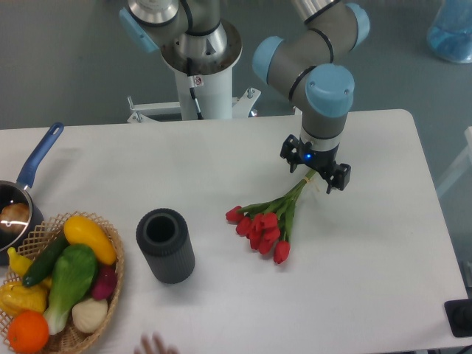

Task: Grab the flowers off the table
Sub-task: 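Close the gripper around the tulip stems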

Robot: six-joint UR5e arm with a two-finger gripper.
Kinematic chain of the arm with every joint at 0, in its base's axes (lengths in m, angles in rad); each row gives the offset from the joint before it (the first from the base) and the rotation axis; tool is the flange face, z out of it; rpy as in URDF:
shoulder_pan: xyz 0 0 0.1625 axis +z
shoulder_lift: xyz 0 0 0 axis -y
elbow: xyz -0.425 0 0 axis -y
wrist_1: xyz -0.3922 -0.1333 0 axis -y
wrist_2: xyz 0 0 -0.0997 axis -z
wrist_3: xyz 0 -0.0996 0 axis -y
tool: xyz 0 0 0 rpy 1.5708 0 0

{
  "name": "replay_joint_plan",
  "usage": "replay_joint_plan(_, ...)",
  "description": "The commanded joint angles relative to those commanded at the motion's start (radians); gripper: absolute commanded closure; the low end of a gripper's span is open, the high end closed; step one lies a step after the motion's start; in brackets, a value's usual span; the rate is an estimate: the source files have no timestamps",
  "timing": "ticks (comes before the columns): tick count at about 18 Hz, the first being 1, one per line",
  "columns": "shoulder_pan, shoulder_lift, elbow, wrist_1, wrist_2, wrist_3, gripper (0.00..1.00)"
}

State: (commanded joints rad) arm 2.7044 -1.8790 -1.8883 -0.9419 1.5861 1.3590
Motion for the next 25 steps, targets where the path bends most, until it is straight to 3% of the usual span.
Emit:
replay_joint_plan(7,0.0,-0.054,0.006,0.023,-0.002,0.031,0.0)
replay_joint_plan(17,-0.005,-0.052,-0.034,0.026,-0.008,0.029,0.01)
replay_joint_plan(20,-0.002,-0.052,-0.031,0.026,-0.008,0.029,0.33)
replay_joint_plan(25,-0.005,-0.052,-0.021,0.028,-0.009,0.017,0.62)
